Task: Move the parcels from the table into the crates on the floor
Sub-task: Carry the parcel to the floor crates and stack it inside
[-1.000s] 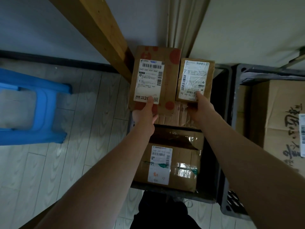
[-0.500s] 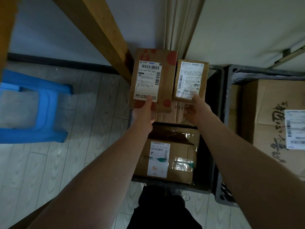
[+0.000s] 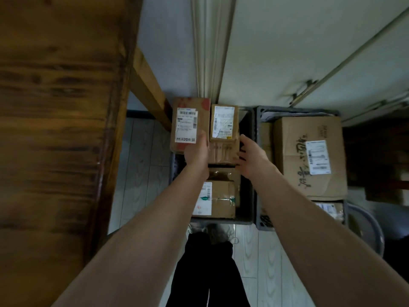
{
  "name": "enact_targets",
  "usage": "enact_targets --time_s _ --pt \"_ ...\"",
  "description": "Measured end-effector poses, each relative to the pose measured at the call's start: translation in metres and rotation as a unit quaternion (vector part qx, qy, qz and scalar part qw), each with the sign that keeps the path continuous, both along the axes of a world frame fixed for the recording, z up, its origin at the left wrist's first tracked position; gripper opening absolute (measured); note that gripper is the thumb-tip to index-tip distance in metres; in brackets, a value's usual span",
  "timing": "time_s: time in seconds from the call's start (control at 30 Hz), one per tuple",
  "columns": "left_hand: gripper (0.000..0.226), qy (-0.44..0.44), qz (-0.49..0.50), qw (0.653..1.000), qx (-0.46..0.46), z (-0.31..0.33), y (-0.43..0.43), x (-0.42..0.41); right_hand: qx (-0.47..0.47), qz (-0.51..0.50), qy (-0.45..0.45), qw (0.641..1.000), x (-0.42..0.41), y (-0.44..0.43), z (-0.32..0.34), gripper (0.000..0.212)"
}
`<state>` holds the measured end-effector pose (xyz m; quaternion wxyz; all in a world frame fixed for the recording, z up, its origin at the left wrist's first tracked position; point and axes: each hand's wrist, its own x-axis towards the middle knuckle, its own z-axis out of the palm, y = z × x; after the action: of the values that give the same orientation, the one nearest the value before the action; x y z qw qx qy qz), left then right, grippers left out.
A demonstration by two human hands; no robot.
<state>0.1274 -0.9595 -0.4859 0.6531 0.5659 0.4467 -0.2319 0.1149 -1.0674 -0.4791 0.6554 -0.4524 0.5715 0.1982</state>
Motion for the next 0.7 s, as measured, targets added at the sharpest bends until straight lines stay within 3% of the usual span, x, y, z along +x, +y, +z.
enact_targets --time_s 0.07,0.2,0.47,0.57,0.7 --pt "0.040 -0.022 -0.017 1.000 -0.009 0.026 0.002 -0.008 0.005 0.003 -0.008 1.000 -0.009 -0.002 0.034 0.041" --pt "0.041 -0.039 -0.043 0.998 -0.027 0.089 0.011 -0.031 0.001 0.012 -0.046 0.999 -0.032 -0.006 0.108 0.046" --pt "0.026 -0.091 -0.101 0.990 -0.037 0.202 0.041 -0.078 -0.034 0.033 -0.136 0.990 -0.070 -0.010 0.223 0.018" --pt "0.038 -0.119 -0.102 0.987 -0.022 0.229 0.055 -0.089 -0.027 0.061 -0.179 0.982 -0.081 -0.005 0.252 0.018" --pt "0.031 -0.152 -0.093 0.984 -0.017 0.269 0.079 -0.105 -0.061 0.102 -0.212 0.970 -0.094 0.010 0.287 0.033"
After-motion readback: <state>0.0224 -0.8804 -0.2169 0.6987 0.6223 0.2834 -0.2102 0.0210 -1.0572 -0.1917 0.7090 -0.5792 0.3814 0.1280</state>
